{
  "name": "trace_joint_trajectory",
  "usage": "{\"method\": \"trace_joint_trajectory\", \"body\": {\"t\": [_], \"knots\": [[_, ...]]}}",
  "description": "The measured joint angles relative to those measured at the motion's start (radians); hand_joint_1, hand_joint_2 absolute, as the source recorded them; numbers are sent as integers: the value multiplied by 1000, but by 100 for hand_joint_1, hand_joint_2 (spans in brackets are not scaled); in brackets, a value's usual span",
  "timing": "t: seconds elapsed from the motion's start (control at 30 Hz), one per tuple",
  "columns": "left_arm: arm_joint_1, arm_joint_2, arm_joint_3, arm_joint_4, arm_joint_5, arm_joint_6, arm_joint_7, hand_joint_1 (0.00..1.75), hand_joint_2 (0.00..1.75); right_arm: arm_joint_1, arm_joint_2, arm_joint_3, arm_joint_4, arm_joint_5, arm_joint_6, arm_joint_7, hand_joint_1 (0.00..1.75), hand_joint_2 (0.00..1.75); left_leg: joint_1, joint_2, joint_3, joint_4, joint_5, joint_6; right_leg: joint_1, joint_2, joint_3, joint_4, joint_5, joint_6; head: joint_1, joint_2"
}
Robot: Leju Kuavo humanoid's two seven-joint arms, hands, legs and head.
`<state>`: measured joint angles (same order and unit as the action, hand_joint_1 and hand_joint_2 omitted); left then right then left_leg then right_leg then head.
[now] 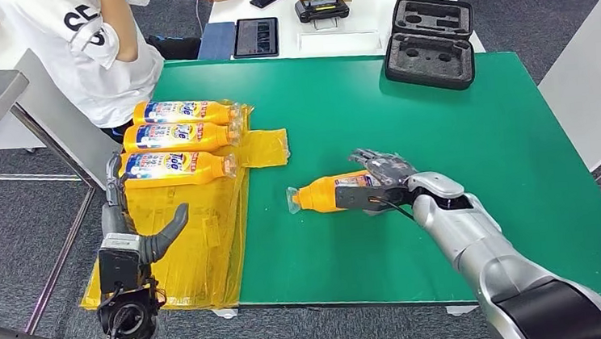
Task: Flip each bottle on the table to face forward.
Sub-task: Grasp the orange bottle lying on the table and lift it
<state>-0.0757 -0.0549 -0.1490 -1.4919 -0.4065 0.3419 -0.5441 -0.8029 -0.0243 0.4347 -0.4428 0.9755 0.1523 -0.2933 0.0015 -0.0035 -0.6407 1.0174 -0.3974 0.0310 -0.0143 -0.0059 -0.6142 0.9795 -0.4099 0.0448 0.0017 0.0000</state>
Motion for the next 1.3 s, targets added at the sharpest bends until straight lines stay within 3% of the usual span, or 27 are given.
{"method": "trace_joint_trajectory", "body": {"t": [0.3, 1.03, 1.3], "knots": [[-5, 0, 3, 26, 16, 1, 1, 0, 175, -19, 10, 27, 43, -11, 2, 66, 0, 175, 0, 0, 0, 0, 0, 0, 0, 0, 0, 0, 0, 0, 0, 0], [-15, 1, 3, 59, 17, 2, 1, 0, 175, -24, -1, 37, 74, -18, 1, 74, 0, 175, 0, 0, 0, 0, 0, 0, 0, 0, 0, 0, 0, 0, 0, 0], [-25, 1, 3, 91, 26, -5, -1, 0, 175, -24, -27, 37, 87, -24, -4, 106, 0, 175, 0, 0, 0, 0, 0, 0, 0, 0, 0, 0, 0, 0, 0, 0]]}}
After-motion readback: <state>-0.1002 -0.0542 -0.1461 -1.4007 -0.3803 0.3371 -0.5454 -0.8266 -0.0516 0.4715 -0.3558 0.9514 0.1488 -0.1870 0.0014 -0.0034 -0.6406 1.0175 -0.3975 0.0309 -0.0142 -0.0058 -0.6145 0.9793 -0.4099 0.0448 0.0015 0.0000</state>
